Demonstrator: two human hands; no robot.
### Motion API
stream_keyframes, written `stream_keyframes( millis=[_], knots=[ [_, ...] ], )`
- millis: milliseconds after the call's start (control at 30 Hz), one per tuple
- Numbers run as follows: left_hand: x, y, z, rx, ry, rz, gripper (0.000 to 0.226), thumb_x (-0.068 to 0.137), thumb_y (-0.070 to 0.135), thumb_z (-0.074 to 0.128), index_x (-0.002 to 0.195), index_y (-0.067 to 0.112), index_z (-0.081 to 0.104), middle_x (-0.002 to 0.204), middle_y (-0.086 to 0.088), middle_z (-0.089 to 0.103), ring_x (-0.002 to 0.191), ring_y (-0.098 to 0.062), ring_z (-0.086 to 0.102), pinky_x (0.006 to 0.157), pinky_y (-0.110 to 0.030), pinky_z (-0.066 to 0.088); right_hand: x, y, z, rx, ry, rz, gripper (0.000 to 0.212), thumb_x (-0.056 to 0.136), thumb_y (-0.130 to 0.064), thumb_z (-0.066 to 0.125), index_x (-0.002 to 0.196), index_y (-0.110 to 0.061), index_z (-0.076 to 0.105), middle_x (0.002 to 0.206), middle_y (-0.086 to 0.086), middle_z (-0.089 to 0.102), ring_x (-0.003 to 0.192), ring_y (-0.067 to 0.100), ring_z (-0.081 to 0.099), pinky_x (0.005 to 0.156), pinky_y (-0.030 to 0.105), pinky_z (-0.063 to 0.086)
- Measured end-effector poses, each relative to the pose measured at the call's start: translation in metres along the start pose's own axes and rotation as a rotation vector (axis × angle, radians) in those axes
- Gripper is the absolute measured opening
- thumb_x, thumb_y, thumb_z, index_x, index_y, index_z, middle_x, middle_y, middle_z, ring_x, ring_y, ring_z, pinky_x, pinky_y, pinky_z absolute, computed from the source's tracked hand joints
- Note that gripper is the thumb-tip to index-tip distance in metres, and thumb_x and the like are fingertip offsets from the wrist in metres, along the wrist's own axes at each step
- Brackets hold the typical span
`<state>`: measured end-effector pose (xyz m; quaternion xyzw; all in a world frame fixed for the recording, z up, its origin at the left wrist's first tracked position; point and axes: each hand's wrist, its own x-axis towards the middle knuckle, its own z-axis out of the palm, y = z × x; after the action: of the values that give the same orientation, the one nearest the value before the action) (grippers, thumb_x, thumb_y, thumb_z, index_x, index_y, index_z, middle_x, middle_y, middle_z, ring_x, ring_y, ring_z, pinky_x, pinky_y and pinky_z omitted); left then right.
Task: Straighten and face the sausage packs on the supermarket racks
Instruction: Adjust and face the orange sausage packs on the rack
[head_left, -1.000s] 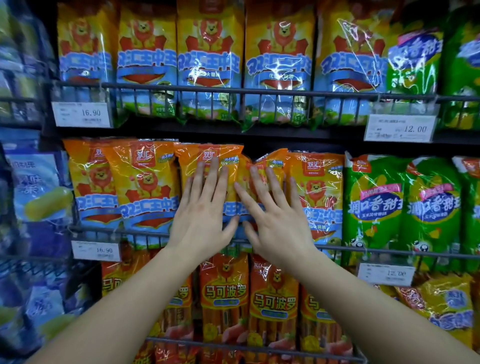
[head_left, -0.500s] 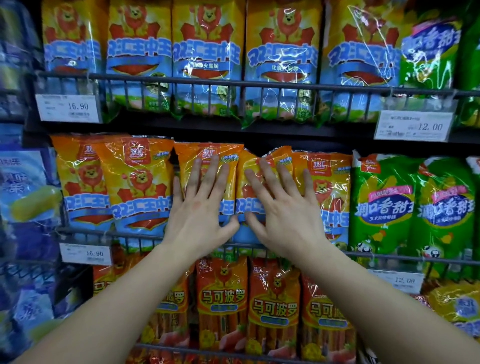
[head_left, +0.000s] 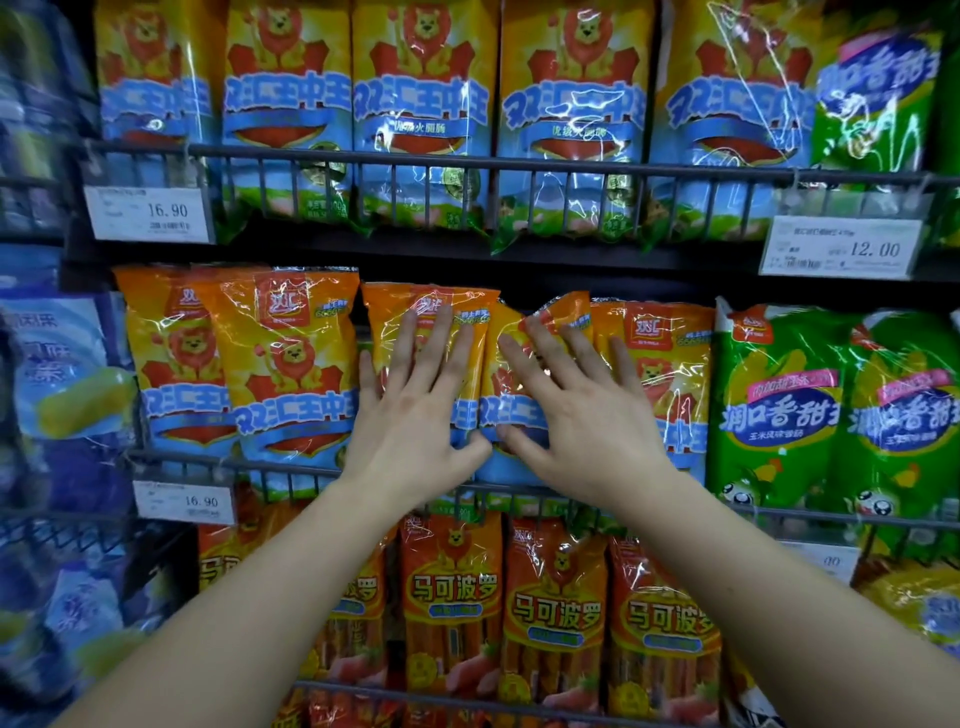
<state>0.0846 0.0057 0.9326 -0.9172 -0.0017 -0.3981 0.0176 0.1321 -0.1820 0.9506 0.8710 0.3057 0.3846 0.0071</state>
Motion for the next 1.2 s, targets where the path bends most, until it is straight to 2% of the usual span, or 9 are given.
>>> stream_keyframes(
  millis=[300, 500, 633, 733, 833, 900, 1033, 1100, 1200],
  knots=[
    [-0.008, 0.003, 0.002, -0.001, -0.002, -0.023, 0.097, 0.079, 0.058, 0.043, 0.154, 0.036, -0.014, 0.159, 0.011, -0.029, 0.145, -0.027, -0.029, 0.118, -0.062, 0.002, -0.01, -0.007, 0.008, -0.031, 0.002, -0.015, 0.086, 0.089, -0.074, 0.025, 0.158, -0.031, -0.004, 0.165, 0.001, -0.013, 0.152, 0.032, -0.007, 0.117, 0.063, 0.003],
    [-0.032, 0.004, 0.004, 0.007, -0.011, -0.036, 0.079, 0.093, 0.059, 0.036, 0.154, 0.037, -0.01, 0.16, 0.008, -0.026, 0.147, -0.024, -0.027, 0.12, -0.058, 0.007, -0.012, -0.006, 0.011, -0.053, 0.007, -0.037, 0.089, 0.088, -0.073, 0.027, 0.158, -0.026, -0.002, 0.165, 0.007, -0.015, 0.151, 0.035, -0.011, 0.116, 0.066, 0.003],
    [-0.06, -0.006, -0.006, 0.056, -0.041, -0.046, 0.071, 0.096, 0.062, 0.029, 0.154, 0.041, -0.005, 0.162, 0.009, -0.02, 0.148, -0.019, -0.023, 0.121, -0.053, 0.005, -0.012, -0.006, 0.011, 0.013, 0.034, -0.028, 0.086, 0.087, -0.071, 0.031, 0.158, -0.028, 0.008, 0.166, 0.004, -0.006, 0.152, 0.033, -0.007, 0.117, 0.065, 0.004],
    [-0.081, -0.03, -0.018, 0.069, -0.02, -0.104, 0.067, 0.095, 0.061, 0.027, 0.155, 0.038, 0.007, 0.165, 0.005, -0.003, 0.151, -0.019, -0.009, 0.122, -0.049, 0.011, -0.013, -0.011, 0.007, 0.103, 0.098, 0.018, 0.079, 0.086, -0.064, 0.038, 0.155, -0.027, 0.025, 0.165, 0.005, 0.014, 0.152, 0.035, 0.006, 0.118, 0.063, 0.007],
    [-0.09, -0.064, -0.033, 0.061, 0.034, -0.222, 0.066, 0.093, 0.056, 0.033, 0.152, 0.029, 0.023, 0.16, -0.004, 0.017, 0.149, -0.027, 0.012, 0.118, -0.051, 0.023, -0.015, -0.025, 0.004, 0.179, 0.241, 0.056, 0.068, 0.086, -0.054, 0.046, 0.144, -0.018, 0.044, 0.15, 0.012, 0.041, 0.143, 0.036, 0.028, 0.117, 0.06, 0.019],
    [-0.089, -0.089, -0.039, 0.065, 0.086, -0.312, 0.065, 0.093, 0.051, 0.043, 0.15, 0.023, 0.027, 0.155, -0.01, 0.024, 0.144, -0.032, 0.021, 0.113, -0.053, 0.031, -0.013, -0.043, 0.001, 0.231, 0.304, 0.039, 0.063, 0.087, -0.05, 0.048, 0.139, -0.014, 0.048, 0.141, 0.012, 0.049, 0.134, 0.034, 0.04, 0.111, 0.056, 0.032],
    [-0.081, -0.137, -0.049, -0.016, 0.175, -0.472, 0.071, 0.091, 0.045, 0.055, 0.149, 0.013, 0.027, 0.15, -0.017, 0.025, 0.138, -0.038, 0.028, 0.107, -0.055, 0.037, 0.003, -0.095, -0.005, 0.398, 0.301, 0.015, 0.062, 0.087, -0.044, 0.052, 0.139, -0.012, 0.048, 0.134, 0.009, 0.053, 0.123, 0.03, 0.048, 0.097, 0.048, 0.047],
    [-0.078, -0.162, -0.054, -0.066, 0.187, -0.509, 0.073, 0.092, 0.044, 0.056, 0.149, 0.011, 0.025, 0.15, -0.017, 0.023, 0.136, -0.038, 0.03, 0.106, -0.054, 0.039, 0.015, -0.124, -0.008, 0.491, 0.251, 0.019, 0.064, 0.088, -0.041, 0.058, 0.143, -0.013, 0.042, 0.136, 0.008, 0.051, 0.126, 0.028, 0.046, 0.1, 0.045, 0.046],
    [-0.075, -0.202, -0.06, -0.171, 0.157, -0.554, 0.079, 0.091, 0.045, 0.059, 0.151, 0.016, 0.018, 0.152, -0.012, 0.021, 0.136, -0.038, 0.032, 0.104, -0.056, 0.04, 0.04, -0.161, -0.016, 0.605, 0.154, 0.065, 0.078, 0.089, -0.04, 0.064, 0.152, -0.015, 0.026, 0.146, 0.006, 0.043, 0.135, 0.024, 0.038, 0.109, 0.036, 0.036]
  ],
)
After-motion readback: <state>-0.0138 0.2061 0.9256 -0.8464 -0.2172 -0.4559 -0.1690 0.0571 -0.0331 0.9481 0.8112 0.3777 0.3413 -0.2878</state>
